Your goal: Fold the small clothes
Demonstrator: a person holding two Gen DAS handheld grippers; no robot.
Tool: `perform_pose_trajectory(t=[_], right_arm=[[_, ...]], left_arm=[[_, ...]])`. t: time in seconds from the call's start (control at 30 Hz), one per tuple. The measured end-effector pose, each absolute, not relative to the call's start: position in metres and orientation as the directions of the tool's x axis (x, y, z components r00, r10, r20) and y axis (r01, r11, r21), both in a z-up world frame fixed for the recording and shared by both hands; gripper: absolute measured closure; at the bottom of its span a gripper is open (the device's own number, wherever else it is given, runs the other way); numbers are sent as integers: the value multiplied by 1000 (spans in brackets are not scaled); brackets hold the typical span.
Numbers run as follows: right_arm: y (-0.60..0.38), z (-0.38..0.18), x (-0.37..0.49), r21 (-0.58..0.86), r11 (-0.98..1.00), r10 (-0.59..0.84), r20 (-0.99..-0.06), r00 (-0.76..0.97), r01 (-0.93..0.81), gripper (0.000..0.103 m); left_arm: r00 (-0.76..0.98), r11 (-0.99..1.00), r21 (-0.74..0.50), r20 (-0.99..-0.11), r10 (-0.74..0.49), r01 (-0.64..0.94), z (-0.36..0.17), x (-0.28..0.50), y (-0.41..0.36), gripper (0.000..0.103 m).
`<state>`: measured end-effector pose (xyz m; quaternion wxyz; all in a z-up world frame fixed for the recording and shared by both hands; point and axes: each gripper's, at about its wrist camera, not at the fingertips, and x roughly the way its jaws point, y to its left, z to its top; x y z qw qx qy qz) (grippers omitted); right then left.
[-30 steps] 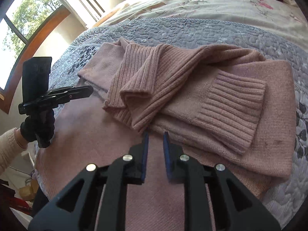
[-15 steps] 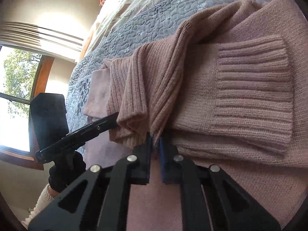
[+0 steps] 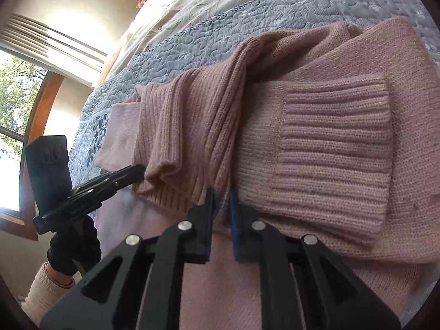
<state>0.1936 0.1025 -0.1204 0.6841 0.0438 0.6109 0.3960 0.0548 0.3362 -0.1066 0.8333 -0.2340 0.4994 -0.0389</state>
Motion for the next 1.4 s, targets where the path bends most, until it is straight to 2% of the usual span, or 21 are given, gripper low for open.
perform_pose_trajectory(t=[0.03,0.07,0.1,0.17,0.2,0.43,0.67,0.77,1.0,1.33,1.4], right_arm=[[96,-111,187,535,682,598,-800,-40,-498,88],[85,-100,178,530,675,607,-795,-23,-513,81],[72,-87,166,523,670,615,-789,-1,-527,69],[45,-65,136,484,674,608,-793,46,-558,57],[32,-57,119,464,679,599,-798,64,-569,57],[-56,-48,6,373,745,501,-860,96,-553,56],[-101,-66,-57,374,800,461,-883,83,-469,55],[-111,-74,-72,388,812,457,-887,62,-436,55],[-130,-88,-82,363,843,413,-910,46,-397,55],[-130,-105,-93,420,818,444,-895,-31,-393,55],[-128,-108,-94,467,798,481,-874,-66,-381,57]], left_arm=[[497,897,-408,-822,-278,-173,-99,43,334,81],[492,907,-379,-834,-251,-180,-90,29,331,77],[485,916,-357,-843,-232,-184,-82,14,329,70],[488,924,-334,-848,-209,-185,-67,-26,324,56],[479,933,-299,-861,-174,-198,-61,-47,323,50],[411,931,-147,-911,4,-335,-40,-181,330,48],[363,903,-136,-932,23,-407,-43,-255,331,47],[323,912,-79,-945,61,-403,-49,-271,324,45],[275,904,-103,-961,17,-416,-72,-296,322,43],[305,884,-221,-948,-95,-411,-81,-303,322,42],[308,883,-242,-944,-118,-402,-80,-302,321,42]])
